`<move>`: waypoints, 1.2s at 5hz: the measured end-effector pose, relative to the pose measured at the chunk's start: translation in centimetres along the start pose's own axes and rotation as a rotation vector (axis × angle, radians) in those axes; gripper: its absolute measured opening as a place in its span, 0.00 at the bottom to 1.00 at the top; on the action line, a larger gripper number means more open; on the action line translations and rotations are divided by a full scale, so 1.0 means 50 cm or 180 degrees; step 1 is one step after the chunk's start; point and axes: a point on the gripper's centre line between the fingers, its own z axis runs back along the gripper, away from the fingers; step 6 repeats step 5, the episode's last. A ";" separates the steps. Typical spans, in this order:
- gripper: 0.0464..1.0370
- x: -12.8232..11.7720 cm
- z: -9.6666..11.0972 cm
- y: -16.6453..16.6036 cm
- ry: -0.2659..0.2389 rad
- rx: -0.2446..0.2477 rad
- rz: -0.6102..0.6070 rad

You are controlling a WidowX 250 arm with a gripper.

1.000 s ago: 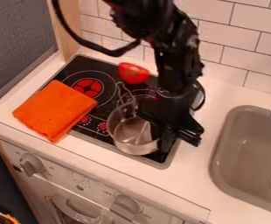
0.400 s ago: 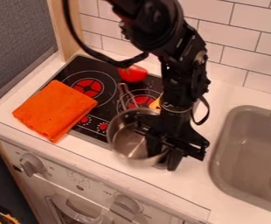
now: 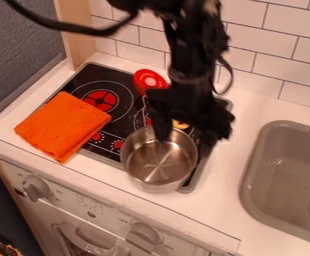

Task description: Put the stainless pot in the pot on the right burner

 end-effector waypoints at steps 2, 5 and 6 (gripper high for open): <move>0.97 0.013 0.013 0.033 -0.0084 0.0027 -0.0222; 0.96 0.012 0.012 0.033 -0.0079 0.0027 -0.0232; 0.96 0.012 0.012 0.033 -0.0079 0.0027 -0.0232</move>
